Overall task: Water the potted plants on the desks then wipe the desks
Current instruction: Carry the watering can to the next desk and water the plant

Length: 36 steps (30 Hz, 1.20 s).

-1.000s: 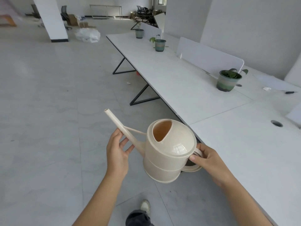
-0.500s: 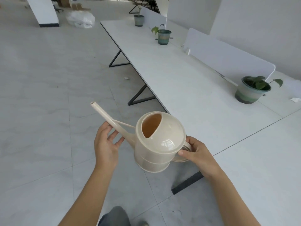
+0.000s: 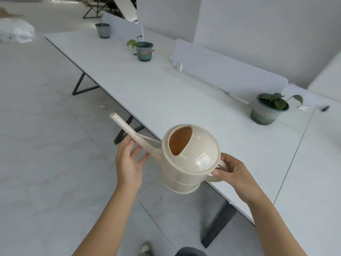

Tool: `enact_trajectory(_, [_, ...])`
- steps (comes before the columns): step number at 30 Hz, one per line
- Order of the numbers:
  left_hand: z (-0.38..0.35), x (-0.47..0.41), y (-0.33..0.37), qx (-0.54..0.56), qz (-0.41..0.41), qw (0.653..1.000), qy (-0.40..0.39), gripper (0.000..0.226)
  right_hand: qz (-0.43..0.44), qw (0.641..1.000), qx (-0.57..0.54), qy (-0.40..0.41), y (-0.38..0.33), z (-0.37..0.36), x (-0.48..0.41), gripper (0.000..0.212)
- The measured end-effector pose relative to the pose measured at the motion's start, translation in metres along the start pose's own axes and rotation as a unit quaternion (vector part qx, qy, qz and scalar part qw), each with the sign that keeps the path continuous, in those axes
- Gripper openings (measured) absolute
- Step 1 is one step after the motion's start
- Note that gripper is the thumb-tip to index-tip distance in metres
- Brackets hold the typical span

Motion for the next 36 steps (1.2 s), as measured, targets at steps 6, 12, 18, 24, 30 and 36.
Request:
enact_trajectory(6, [-0.024, -0.064, -0.027, 0.002, 0.071, 0.994, -0.083, 0.029, -0.026, 0.994, -0.004, 0.104, -0.006, 0.020, -0.015, 0.054])
enact_trajectory(12, [-0.082, -0.111, -0.071, -0.009, 0.145, 0.981, -0.126, 0.022, -0.033, 0.980, -0.022, 0.193, -0.005, 0.067, -0.013, 0.055])
enact_trajectory(18, [-0.139, -0.155, -0.115, -0.031, 0.181, 0.967, -0.174, 0.023, -0.032, 0.969, -0.038, 0.240, 0.003, 0.124, -0.021, 0.066])
enact_trajectory(24, [-0.178, -0.187, -0.165, -0.049, 0.220, 0.957, -0.183, 0.028, -0.051, 0.953, -0.059, 0.293, 0.022, 0.162, -0.032, 0.062])
enact_trajectory(30, [-0.215, -0.226, -0.201, -0.070, 0.263, 0.929, -0.251, 0.039, -0.079, 0.933, -0.075, 0.343, 0.030, 0.181, -0.038, 0.031])
enact_trajectory(36, [-0.267, -0.255, -0.239, -0.110, 0.328, 0.857, -0.383, 0.043, -0.072, 0.868, -0.090, 0.482, 0.020, 0.188, -0.045, 0.054])
Point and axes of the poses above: each hand's wrist, its own x-axis away from the middle knuckle, its own z-axis out of the back of the hand, y = z × x, the point moved 1 cm from there along -x, towards the middle knuckle, and after that the axes turned 14 degrees about -y, right-handed, at the moved point
